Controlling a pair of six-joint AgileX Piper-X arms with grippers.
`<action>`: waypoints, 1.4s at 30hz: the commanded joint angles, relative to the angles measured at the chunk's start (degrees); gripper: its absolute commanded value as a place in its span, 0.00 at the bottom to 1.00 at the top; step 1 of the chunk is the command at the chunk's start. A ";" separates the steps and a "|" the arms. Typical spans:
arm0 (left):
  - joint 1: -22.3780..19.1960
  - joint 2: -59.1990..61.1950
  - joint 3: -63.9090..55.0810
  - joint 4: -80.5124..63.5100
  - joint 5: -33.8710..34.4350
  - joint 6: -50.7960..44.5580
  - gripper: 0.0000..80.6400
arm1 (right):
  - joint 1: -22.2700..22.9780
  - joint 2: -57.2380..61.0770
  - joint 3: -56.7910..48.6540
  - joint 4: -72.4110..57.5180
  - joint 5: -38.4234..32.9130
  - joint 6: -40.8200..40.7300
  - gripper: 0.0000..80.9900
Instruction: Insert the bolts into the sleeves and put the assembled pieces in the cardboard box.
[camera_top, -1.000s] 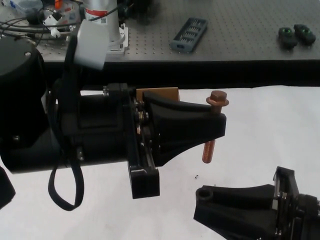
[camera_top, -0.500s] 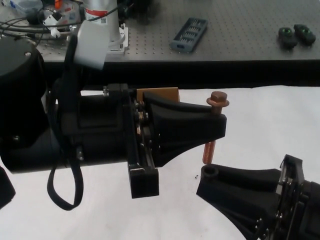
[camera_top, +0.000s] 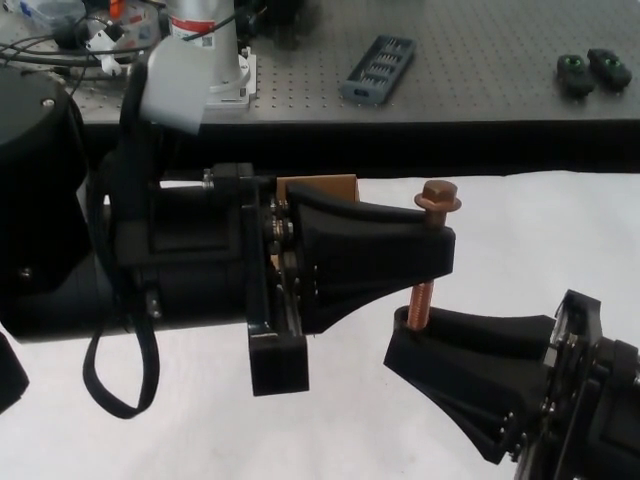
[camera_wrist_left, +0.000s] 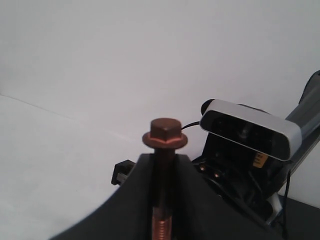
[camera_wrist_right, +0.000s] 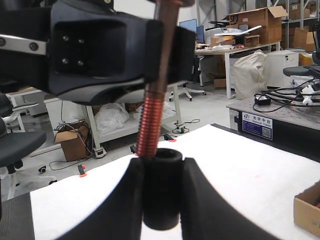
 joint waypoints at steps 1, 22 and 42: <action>-0.20 -0.11 -0.37 -1.30 3.12 -0.30 0.01 | -0.25 -0.12 -1.10 -2.26 -1.95 0.34 0.05; -0.20 -0.11 3.22 -1.89 4.00 1.03 0.01 | -0.08 -0.36 -1.10 -6.10 -2.49 2.25 0.05; -0.20 -0.11 3.22 -1.87 4.49 5.30 0.01 | -2.94 -6.17 -1.10 -3.83 -3.34 2.25 0.05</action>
